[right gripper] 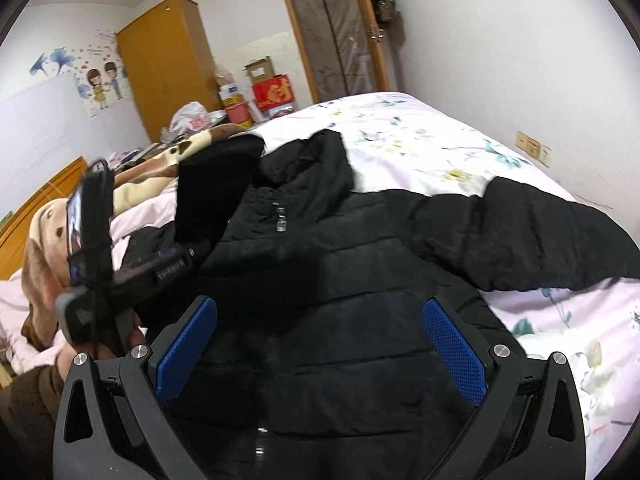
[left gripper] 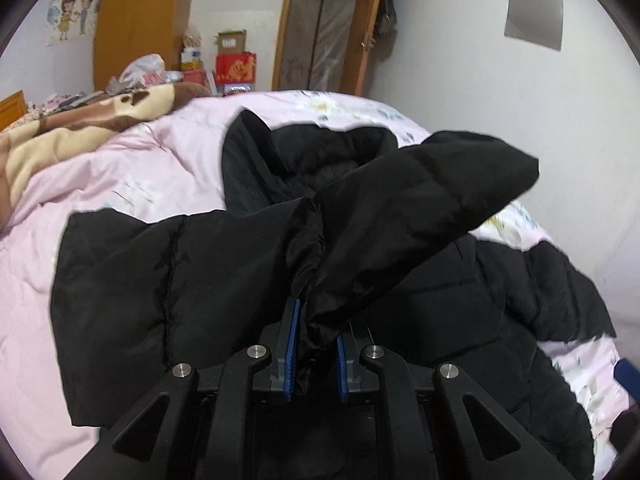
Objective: Fold large clothes
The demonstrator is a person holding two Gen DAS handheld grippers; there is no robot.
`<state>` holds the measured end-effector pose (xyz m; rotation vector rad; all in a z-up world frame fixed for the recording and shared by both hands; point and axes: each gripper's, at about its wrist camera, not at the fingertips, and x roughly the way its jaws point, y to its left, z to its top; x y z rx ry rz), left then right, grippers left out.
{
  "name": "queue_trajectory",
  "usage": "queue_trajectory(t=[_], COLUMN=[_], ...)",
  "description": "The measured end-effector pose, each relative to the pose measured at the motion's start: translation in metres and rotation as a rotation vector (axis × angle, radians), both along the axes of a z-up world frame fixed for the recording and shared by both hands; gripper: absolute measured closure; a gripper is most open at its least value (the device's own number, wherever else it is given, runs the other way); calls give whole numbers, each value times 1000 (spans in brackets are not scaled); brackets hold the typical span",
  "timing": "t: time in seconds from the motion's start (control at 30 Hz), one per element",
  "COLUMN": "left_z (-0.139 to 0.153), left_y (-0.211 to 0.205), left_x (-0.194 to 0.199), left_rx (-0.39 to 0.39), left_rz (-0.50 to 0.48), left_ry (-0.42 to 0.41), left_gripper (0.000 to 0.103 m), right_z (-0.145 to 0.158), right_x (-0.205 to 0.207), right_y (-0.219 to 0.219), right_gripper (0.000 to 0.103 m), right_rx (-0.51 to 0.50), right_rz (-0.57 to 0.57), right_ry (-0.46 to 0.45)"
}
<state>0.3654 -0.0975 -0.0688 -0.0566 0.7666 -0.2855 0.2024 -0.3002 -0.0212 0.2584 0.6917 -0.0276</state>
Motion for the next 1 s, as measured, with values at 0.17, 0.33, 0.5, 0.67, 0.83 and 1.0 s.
queue_trajectory(t=[0.17,0.33,0.5,0.67,0.83,1.0], left_z=[-31,-50,-45,-14,6,-16], left_y=[-26,-38,-28,6,74,130], left_x=[4,7,-1,-13,1,38], left_rx=[32,29,-94,-121,-61,-29], left_rz=[-36,-93,-241,-242,-42,169], left_ry=[19,68,82,17,-31,85], left_gripper=[88,79,34,25,23,23], right_z=[-11,-20,-25,-32,-54,-81], right_x=[1,5,15,40,82,120], right_y=[-20,-35,-47,-51,-43,-30], right_gripper=[0,0,0,0,0,0], right_rx=[6,9,11,18,30,29], right_rz=[-46,-80,-109,-101,-42,-3], right_ry=[28,51,56,65,117,180])
